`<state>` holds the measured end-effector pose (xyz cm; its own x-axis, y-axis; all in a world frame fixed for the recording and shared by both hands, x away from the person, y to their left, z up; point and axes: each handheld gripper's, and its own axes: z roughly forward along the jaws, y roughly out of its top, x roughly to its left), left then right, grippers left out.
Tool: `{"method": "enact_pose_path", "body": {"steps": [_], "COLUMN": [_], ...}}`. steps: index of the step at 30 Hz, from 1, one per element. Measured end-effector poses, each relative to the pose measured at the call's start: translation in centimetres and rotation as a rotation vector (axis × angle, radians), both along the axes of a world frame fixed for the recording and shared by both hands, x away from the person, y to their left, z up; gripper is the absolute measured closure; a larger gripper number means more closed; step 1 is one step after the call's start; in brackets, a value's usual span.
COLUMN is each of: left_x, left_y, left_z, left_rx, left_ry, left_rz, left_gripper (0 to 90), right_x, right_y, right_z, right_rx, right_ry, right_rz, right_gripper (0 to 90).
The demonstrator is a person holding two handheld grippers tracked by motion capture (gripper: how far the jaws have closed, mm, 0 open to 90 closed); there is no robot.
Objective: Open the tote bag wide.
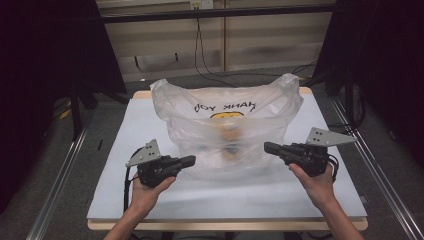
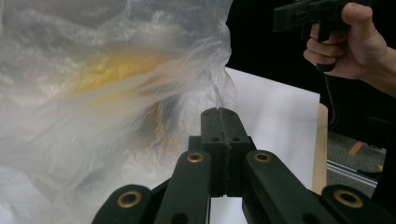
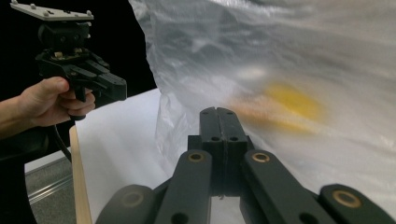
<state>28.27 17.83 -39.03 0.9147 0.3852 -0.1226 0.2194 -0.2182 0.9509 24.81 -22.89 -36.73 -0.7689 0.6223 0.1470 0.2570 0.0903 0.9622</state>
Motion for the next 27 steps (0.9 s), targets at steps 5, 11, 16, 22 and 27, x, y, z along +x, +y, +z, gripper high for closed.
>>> {"method": "enact_pose_path", "body": {"steps": [5,11,16,22,27], "left_x": [0.3,0.8,1.6,2.8,4.1], "left_y": [-0.6,-1.2,-1.5,-2.5,-3.6], "left_z": [1.1,2.8,4.2,7.3,9.6], "left_rx": [-0.031,-0.034,-0.063,-0.077,-0.112], "left_ry": [-0.022,-0.05,-0.069,-0.133,-0.141], "left_rz": [-0.035,-0.037,-0.034,-0.043,-0.061], "left_gripper": [90.0,90.0,90.0,90.0,90.0], "right_x": [0.4,0.6,2.3,4.1,5.7], "right_y": [0.7,1.3,1.8,2.8,3.6], "right_z": [2.0,4.4,6.1,7.8,8.4], "right_rx": [0.011,0.018,0.034,0.013,0.005], "right_ry": [-0.041,-0.087,-0.106,-0.114,-0.094], "right_rz": [0.015,0.021,0.01,-0.004,-0.009], "right_gripper": [90.0,90.0,90.0,90.0,90.0]}}
